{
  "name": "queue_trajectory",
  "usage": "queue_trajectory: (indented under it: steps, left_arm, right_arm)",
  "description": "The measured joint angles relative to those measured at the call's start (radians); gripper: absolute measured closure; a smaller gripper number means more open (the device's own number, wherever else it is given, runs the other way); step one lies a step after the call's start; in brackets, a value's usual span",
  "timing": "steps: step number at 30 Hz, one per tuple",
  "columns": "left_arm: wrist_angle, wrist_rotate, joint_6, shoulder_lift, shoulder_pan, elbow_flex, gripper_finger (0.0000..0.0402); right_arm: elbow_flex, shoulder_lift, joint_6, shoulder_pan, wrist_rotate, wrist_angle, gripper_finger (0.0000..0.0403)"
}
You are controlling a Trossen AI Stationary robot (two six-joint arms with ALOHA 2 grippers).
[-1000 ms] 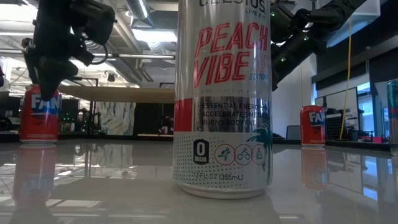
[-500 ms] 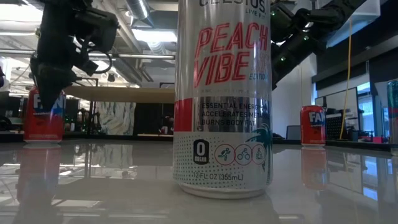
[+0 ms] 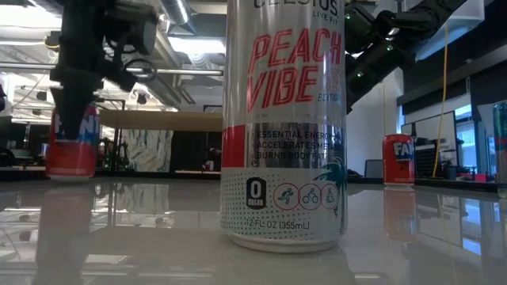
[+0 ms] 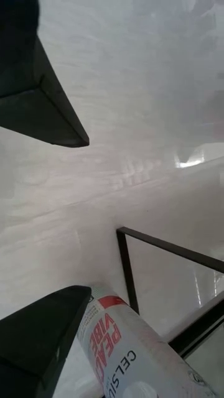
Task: Place canned beverage on shelf
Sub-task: Put the left red soda can on the shelf
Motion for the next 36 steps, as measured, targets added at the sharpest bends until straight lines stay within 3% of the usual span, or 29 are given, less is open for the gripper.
queue_trajectory:
  steps: [10,17,23,29,36]
  left_arm:
    - [-0.039,0.003,0.051,0.000,-0.106,0.237,0.0125]
    - [-0.099,-0.067,0.087,0.006,-0.142,0.437,0.0125]
    - [-0.173,-0.095,0.175,0.080,-0.087,0.623,0.0125]
    - [-0.303,-0.096,0.278,0.253,0.021,0.876,0.0125]
    - [-0.313,-0.043,0.519,0.426,0.155,1.094,0.0125]
  right_arm:
    - [0.000,0.000,0.000,0.000,0.000,0.002,0.0024]
    - [0.000,0.000,0.000,0.000,0.000,0.002,0.0024]
    - [0.000,0.000,0.000,0.000,-0.001,0.002,0.0024]
    - [0.000,0.000,0.000,0.000,-0.017,-0.015,0.0024]
    - [0.000,0.025,0.003,0.000,-0.035,-0.026,0.0024]
